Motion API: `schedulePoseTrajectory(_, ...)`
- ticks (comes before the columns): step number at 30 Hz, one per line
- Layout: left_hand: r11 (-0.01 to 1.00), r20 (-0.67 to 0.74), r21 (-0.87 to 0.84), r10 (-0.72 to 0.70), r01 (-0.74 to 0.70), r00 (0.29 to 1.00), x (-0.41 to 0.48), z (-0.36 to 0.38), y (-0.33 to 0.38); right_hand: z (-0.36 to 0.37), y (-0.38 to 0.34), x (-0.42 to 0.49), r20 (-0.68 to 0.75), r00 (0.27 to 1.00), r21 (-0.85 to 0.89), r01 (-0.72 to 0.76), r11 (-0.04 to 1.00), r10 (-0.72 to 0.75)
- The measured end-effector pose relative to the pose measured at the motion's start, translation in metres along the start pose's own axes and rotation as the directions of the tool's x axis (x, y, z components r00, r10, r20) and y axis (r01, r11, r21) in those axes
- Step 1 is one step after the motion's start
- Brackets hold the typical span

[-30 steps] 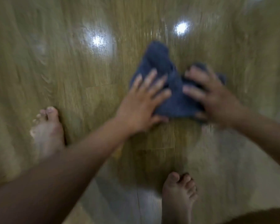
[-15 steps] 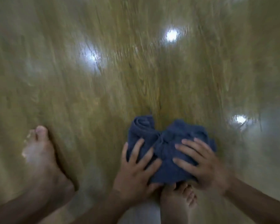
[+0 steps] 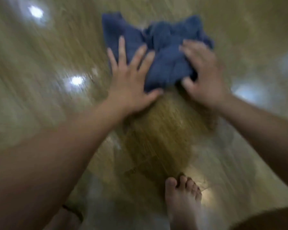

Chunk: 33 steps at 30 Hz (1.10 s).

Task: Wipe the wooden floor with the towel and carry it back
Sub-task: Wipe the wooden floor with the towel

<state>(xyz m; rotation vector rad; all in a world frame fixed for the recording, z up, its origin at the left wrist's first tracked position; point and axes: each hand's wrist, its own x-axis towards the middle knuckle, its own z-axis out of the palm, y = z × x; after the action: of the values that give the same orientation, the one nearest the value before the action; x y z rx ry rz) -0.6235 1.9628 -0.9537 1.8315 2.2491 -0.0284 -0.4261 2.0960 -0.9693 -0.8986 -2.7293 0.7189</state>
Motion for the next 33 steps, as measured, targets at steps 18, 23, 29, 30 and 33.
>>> schedulePoseTrajectory(18,0.944,0.319,0.025,0.304,-0.328,0.898,0.183,-0.051,0.185,-0.107,0.142,-0.069,-0.103,0.877,-0.045,-0.476,0.879,0.469)
schedulePoseTrajectory(23,0.770,0.210,-0.006,0.624,-0.637,0.752,0.061,-0.017,0.130,-0.006,-0.003,-0.179,-0.253,0.773,0.088,-0.581,0.809,0.582)
schedulePoseTrajectory(29,0.641,0.399,-0.237,0.749,-0.730,0.529,-0.093,0.012,0.081,0.044,-0.109,-0.278,-0.113,0.911,0.175,-0.375,0.910,0.397)
schedulePoseTrajectory(30,0.619,0.393,-0.228,0.765,-0.751,0.511,-0.079,0.015,0.088,0.036,-0.087,-0.278,-0.107,0.942,0.124,-0.305,0.944,0.319)
schedulePoseTrajectory(33,0.573,0.265,-0.099,0.803,-0.814,0.533,-0.001,0.022,0.146,-0.002,0.006,-0.264,-0.213,0.943,0.002,-0.262,0.965,0.256)
